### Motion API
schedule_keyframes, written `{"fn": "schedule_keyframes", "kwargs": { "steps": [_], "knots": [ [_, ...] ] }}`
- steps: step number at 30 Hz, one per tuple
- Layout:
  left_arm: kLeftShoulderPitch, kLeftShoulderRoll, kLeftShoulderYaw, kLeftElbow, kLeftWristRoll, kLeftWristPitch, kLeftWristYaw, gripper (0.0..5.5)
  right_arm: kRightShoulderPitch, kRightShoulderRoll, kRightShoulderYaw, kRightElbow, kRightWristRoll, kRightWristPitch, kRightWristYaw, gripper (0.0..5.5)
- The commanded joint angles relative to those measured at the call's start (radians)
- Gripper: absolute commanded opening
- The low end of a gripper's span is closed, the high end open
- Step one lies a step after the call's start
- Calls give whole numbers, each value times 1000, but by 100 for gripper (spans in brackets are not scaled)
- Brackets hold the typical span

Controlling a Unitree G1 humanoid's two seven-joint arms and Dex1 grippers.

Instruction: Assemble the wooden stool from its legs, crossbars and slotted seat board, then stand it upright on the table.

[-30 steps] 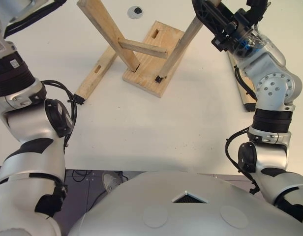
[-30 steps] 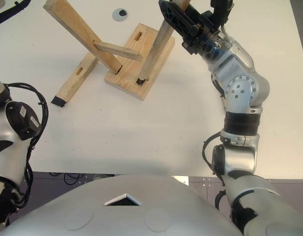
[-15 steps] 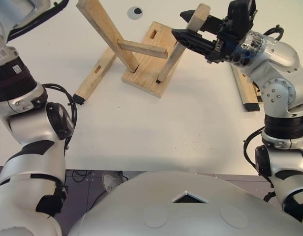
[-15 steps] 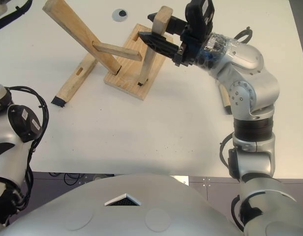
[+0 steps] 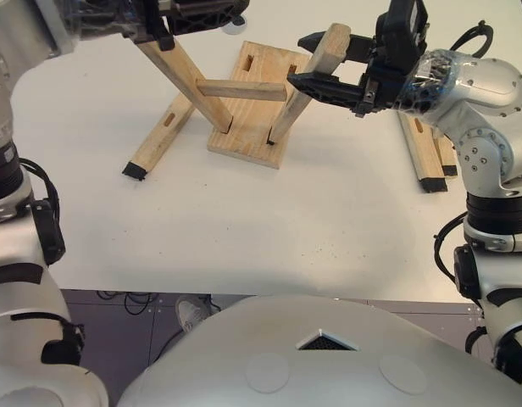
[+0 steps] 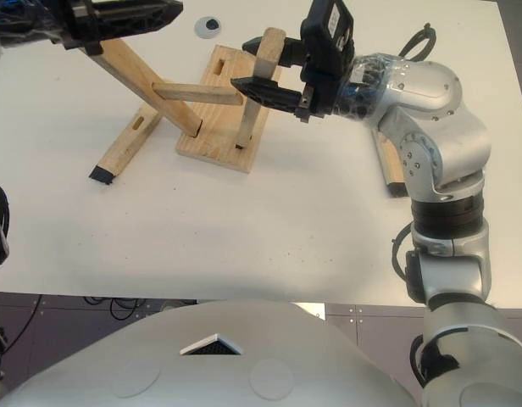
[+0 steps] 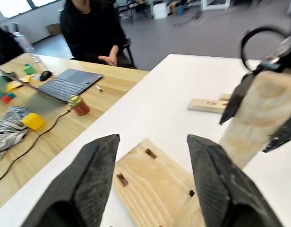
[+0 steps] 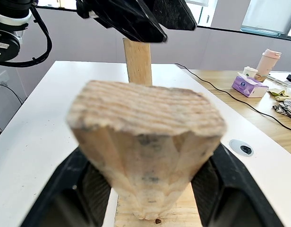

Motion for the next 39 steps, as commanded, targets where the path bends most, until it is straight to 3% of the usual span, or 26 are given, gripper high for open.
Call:
{"fn": "schedule_keyframes", "kwargs": {
  "steps": [1,8,15,23,31,35,39],
  "knots": [
    [57,-60,-65,-75,103,-30,97,209,20,-33,44,6,-58,54,-7,204],
    [186,-228,-160,-109,304,-92,320,111,-12,-16,45,15,-50,120,-46,204],
    [396,-271,-325,-8,493,-180,378,0,-52,22,79,-20,-12,262,-96,204],
    [518,-400,-339,122,540,-247,379,0,-104,85,170,2,-35,333,-144,204],
    [444,-448,-181,72,489,-227,333,0,-149,81,191,63,-67,367,-140,204],
    [331,-472,-25,30,419,-248,321,0,-165,54,191,69,-72,350,-120,204],
    [185,-454,160,-18,278,-173,288,45,-167,36,175,57,-80,321,-96,290]
  ]
}}
